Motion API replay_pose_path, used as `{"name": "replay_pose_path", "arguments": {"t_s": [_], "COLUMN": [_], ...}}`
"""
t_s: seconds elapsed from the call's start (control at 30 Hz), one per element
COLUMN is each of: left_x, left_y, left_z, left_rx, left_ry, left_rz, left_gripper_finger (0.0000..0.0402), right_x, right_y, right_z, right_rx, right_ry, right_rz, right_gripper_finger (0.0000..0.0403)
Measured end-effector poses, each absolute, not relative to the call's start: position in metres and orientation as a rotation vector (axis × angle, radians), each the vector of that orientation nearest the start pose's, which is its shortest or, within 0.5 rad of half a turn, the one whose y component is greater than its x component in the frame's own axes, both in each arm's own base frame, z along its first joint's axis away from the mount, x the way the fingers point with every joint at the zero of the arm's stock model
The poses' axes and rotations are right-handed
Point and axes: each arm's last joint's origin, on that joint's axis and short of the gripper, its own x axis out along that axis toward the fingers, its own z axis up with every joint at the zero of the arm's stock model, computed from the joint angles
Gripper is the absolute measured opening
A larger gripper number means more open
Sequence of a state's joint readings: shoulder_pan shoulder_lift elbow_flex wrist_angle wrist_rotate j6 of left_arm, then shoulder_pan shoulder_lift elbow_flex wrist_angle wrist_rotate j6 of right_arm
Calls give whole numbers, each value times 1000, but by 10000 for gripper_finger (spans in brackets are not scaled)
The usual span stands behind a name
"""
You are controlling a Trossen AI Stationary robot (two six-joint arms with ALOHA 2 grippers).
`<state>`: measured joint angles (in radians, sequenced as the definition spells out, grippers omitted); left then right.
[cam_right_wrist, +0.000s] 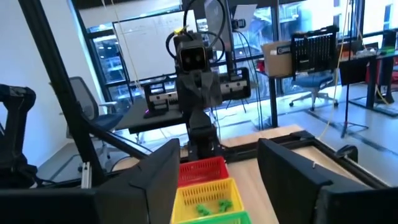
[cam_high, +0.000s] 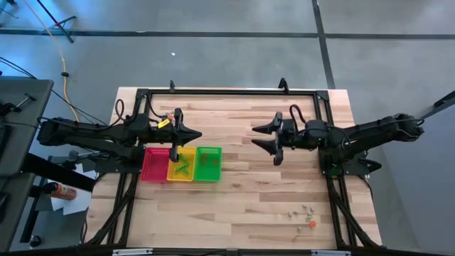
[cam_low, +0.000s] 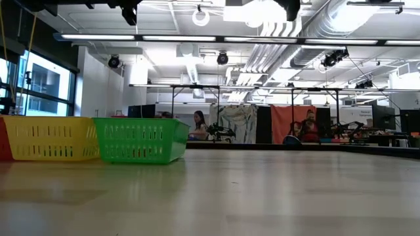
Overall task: Sort Halloween decoration
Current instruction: Put the orange pumpkin toy into the green bin
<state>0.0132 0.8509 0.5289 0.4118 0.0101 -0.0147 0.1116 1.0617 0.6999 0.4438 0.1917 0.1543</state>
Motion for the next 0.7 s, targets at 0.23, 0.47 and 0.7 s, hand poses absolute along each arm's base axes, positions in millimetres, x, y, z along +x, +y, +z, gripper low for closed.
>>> {"name": "replay_pose_path", "arguments": {"t_s": [0.23,0.47,0.7], "left_x": [194,194,194], "left_y": [2,2,2], "left_z": [290,290,290], "left_rx": [-14,-14,-14], "left_ry": [-90,-90,-90], "left_rz": [2,2,2], "left_gripper_finger": [1,1,1], "right_x": [237,237,237], "right_y": [21,22,22], "right_z": [313,313,313], "right_rx": [142,142,148], "right_ry": [-84,-82,-80], "right_rz": [-68,-34,-31], "right_gripper_finger": [109,11,6]}}
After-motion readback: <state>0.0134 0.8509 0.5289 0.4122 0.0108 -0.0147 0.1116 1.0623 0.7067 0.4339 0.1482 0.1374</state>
